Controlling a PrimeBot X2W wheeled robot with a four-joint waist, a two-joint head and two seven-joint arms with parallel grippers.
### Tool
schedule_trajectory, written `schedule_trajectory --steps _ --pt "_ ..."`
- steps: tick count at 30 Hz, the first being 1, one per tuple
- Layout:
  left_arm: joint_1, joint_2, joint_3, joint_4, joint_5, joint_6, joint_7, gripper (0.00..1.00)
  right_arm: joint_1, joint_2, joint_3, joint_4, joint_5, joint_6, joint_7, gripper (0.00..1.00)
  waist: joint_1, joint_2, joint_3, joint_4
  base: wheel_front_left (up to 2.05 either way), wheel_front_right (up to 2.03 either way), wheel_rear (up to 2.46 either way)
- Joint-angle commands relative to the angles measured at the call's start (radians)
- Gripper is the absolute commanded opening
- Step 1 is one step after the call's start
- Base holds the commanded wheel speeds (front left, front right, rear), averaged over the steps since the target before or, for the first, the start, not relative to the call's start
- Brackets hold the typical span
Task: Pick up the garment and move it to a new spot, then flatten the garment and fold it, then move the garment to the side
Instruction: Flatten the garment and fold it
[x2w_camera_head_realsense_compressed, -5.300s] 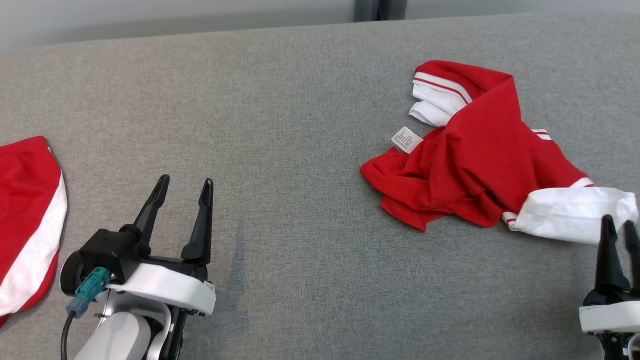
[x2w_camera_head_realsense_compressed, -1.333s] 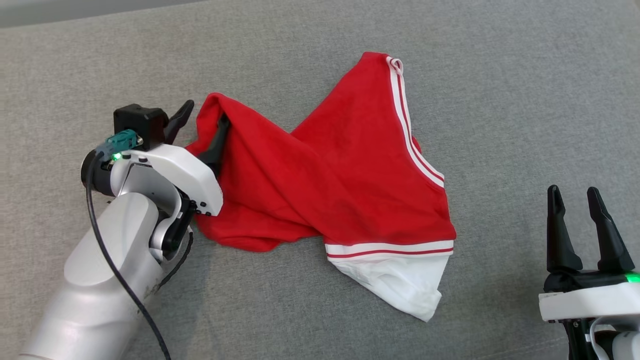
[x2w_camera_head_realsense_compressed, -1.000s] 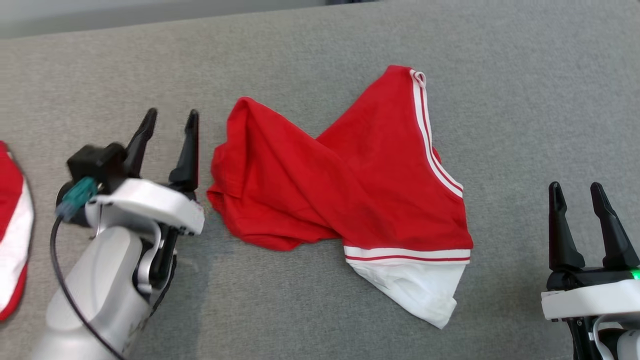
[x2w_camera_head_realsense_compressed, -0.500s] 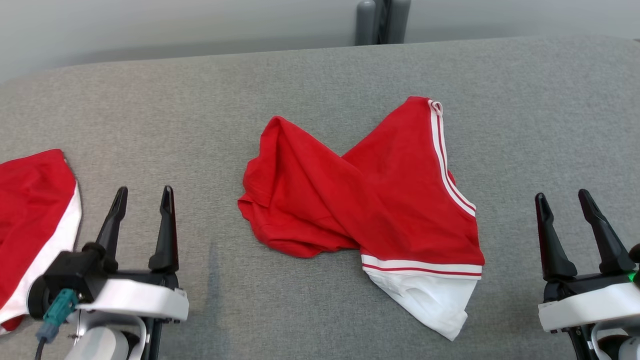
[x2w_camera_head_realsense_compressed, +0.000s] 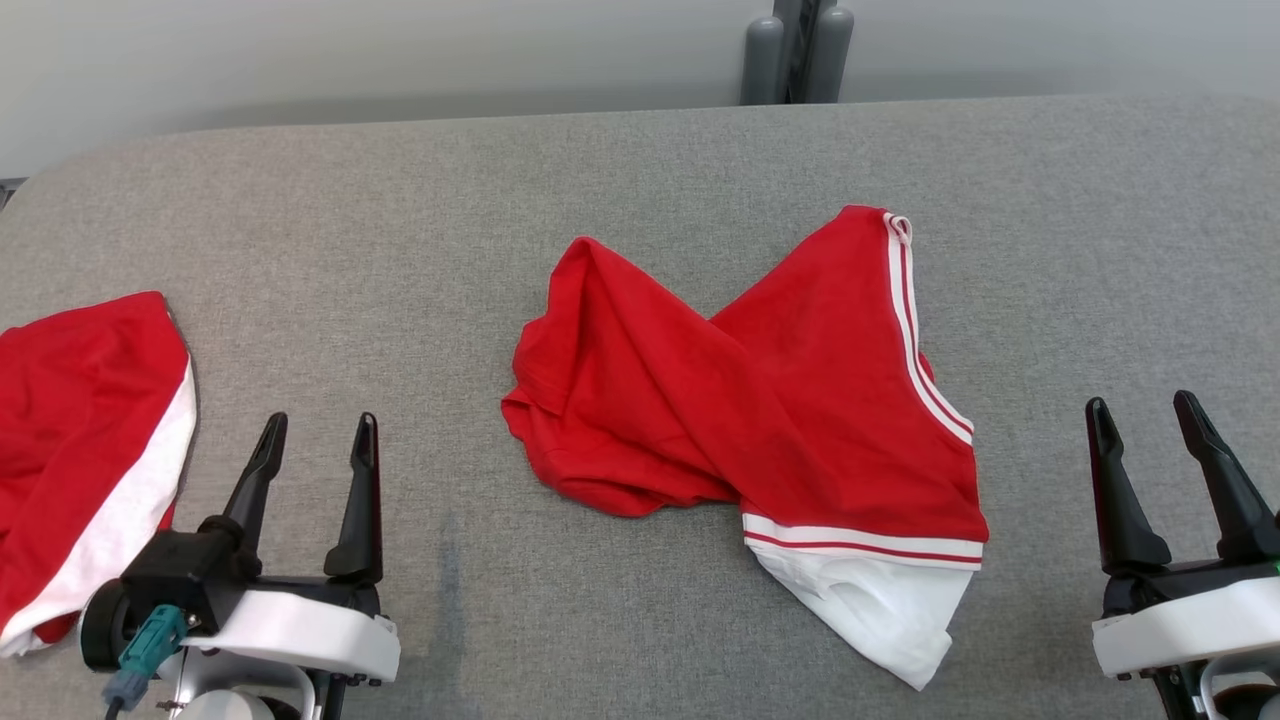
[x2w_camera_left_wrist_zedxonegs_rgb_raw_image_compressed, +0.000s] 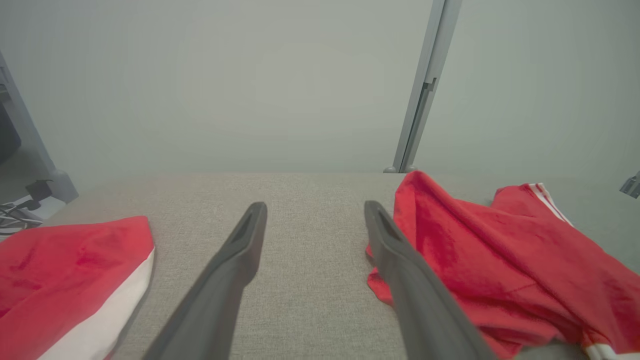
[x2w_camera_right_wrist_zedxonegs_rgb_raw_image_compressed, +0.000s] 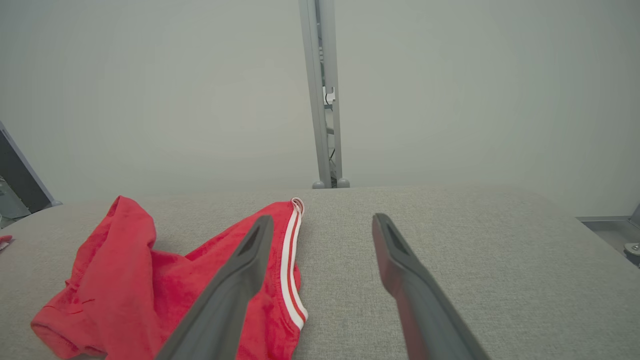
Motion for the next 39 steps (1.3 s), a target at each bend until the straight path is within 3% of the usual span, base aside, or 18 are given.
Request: schedule_trajectory --steps 1,7,14,26,27,28,33,39 --pt "-0.021 0.006 -0.005 0.004 0.002 -0.006 0.004 1.0 0.004 -0.001 -0.001 -0.006 0.006 0.0 0.006 1.0 0.0 0.0 0.002 -0.002 0.0 0.0 0.0" --pt "-0.116 -0.022 -0.059 0.084 -0.056 -0.096 0.096 1.0 -0.014 0.007 0.008 -0.007 0.012 0.0 0.001 1.0 0.0 0.0 0.023 -0.027 0.0 0.0 0.0" --pt "-0.251 -0.07 -0.103 0.298 -0.163 -0.226 0.224 1.0 -0.035 0.016 0.029 0.013 0.025 0.0 -0.017 1.0 0.0 0.0 0.066 -0.091 0.0 0.0 0.0" --pt "-0.355 -0.098 -0.093 0.601 -0.241 -0.304 0.297 1.0 -0.048 0.026 0.035 0.06 0.043 0.0 -0.053 1.0 0.0 0.0 0.095 -0.166 0.0 0.0 0.0" --pt "-0.354 -0.103 -0.091 0.616 -0.253 -0.317 0.297 0.44 -0.048 0.027 0.035 0.062 0.047 0.0 -0.055 1.0 0.0 0.0 0.094 -0.17 0.0 0.0 0.0" --pt "-0.354 -0.109 -0.088 0.627 -0.261 -0.329 0.292 0.0 -0.047 0.028 0.032 0.064 0.049 0.0 -0.057 1.0 0.0 0.0 0.093 -0.173 0.0 0.0 0.0" --pt "-0.352 -0.114 -0.077 0.637 -0.283 -0.372 0.248 0.0 -0.035 0.03 0.022 0.072 0.046 0.0 -0.064 1.0 0.0 0.0 0.089 -0.17 0.0 0.0 0.0" --pt "-0.337 -0.081 -0.044 0.534 -0.264 -0.373 0.146 0.0 -0.028 0.032 0.011 0.079 0.051 0.0 -0.065 1.0 0.0 0.0 0.072 -0.138 0.0 0.0 0.0"
